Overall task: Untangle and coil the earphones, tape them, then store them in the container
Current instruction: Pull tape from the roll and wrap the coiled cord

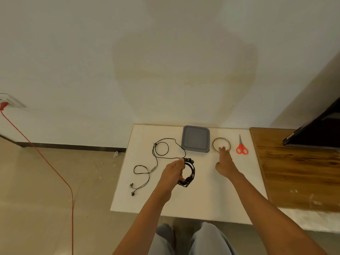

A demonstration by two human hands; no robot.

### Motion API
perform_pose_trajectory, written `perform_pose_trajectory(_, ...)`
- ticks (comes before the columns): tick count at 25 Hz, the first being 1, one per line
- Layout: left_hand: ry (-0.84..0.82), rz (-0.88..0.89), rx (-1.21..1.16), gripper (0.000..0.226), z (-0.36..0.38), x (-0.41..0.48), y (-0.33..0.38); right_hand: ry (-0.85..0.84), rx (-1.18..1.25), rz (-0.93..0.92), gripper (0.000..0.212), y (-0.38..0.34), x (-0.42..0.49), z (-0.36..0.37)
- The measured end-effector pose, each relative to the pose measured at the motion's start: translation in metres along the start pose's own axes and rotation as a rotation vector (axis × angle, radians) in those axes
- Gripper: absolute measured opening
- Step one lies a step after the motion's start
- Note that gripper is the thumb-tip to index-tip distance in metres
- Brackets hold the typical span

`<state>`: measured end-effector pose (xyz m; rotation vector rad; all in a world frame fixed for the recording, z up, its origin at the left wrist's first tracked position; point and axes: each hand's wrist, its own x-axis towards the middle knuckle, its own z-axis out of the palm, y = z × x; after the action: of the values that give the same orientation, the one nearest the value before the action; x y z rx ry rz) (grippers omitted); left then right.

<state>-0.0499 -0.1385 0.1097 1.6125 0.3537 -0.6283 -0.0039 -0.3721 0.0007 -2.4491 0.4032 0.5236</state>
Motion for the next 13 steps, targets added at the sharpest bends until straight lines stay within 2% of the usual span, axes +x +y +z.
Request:
perform_pose_trajectory(3,-0.006,0.0,0.004,0.034,0.003,0.009,-0.007,-0.034,-0.126,0.005,0.076,0.006,0.024,0.007)
perform_pose_trajectory(5,0.002,-0.009,-0.003,0.035,0.004,0.01,-0.01,-0.017,-0.189,0.018,0.069,0.012,0.027,0.013)
perform_pose_trajectory(8,0.023,-0.051,-0.007,0.034,0.006,0.007,-0.012,0.172,-0.335,-0.019,0.037,0.018,0.004,0.026)
perform_pose_trajectory(10,0.045,-0.087,-0.014,0.034,0.008,0.004,-0.012,0.24,-0.399,-0.077,0.018,0.025,-0.018,0.041)
perform_pose_trajectory(12,0.054,-0.09,-0.054,0.034,0.009,-0.004,-0.009,0.249,-0.343,-0.103,0.006,0.033,-0.043,0.053)
perform_pose_trajectory(13,0.062,-0.081,-0.074,0.035,0.008,-0.01,-0.006,0.264,-0.206,-0.084,0.004,0.03,-0.054,0.053)
